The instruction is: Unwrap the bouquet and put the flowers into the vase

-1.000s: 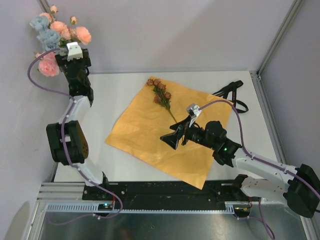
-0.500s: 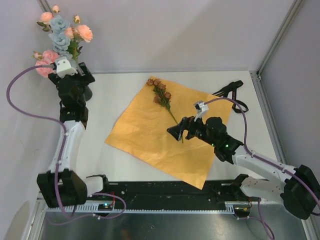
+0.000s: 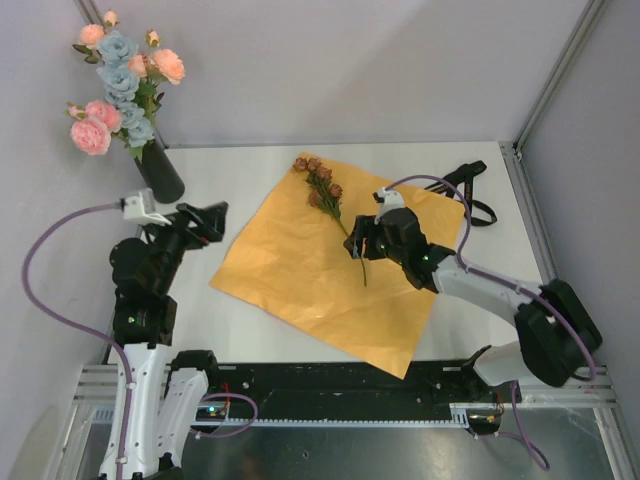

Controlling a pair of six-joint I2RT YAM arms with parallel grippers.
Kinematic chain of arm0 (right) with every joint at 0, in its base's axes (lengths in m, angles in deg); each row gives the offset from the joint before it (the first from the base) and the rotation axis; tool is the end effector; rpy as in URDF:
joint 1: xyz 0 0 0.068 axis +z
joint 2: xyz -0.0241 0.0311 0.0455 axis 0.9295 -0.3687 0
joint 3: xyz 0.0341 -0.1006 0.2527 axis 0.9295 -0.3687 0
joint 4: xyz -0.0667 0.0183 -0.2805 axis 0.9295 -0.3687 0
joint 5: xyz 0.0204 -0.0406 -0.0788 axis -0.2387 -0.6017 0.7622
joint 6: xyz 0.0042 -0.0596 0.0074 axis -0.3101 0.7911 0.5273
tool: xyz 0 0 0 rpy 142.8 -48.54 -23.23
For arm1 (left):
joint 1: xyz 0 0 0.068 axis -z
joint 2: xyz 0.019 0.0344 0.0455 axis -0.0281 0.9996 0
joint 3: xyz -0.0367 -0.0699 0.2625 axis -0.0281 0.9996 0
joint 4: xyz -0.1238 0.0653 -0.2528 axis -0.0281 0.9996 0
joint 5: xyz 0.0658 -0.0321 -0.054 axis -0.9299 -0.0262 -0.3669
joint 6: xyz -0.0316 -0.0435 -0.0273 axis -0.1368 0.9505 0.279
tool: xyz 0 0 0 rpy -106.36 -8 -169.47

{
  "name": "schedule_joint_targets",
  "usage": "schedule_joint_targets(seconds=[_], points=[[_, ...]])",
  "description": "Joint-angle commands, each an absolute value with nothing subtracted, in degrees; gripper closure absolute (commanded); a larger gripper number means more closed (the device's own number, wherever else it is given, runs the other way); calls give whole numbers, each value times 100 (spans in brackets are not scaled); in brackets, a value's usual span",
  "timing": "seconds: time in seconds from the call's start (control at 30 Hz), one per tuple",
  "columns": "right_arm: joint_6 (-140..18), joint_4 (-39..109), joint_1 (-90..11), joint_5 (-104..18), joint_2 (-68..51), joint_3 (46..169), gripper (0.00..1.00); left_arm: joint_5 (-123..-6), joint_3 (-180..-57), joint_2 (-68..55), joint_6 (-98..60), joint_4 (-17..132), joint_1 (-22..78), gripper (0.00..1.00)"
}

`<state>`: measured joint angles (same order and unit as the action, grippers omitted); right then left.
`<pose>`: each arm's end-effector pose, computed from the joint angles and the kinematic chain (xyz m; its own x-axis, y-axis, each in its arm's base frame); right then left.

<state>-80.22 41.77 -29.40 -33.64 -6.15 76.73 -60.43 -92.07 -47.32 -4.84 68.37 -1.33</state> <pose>0.2607 0.2088 0.2186 -0.5859 0.0875 -0.8057 -0.3900 0.8410 0.3750 0.1757 -0.0006 0.3808 -0.0299 -0.4300 -0.9023 0.1627 0.8886 -0.4289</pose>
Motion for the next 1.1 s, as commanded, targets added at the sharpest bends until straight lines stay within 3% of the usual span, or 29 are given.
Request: schedule_joint_targets(seconds=[0.0, 0.1, 0.37, 1.07], points=[[-7425, 4076, -2991, -2949, -1367, 8411, 38, -4995, -8513, -5014, -12, 7220, 219, 0], [-7142, 4065, -3041, -2919, -1915, 8874, 43, -4877, -8107, -5251, -144, 7328, 402, 0], [-6765, 4006, -3461, -3121, -3160, 9666, 46, -5137, -7636, -5591, -460, 7500, 456, 0], [-6580, 4482, -3708, -4031, -4373, 10220, 56, -5143, -7687, -5328, -459, 7607, 466, 0]])
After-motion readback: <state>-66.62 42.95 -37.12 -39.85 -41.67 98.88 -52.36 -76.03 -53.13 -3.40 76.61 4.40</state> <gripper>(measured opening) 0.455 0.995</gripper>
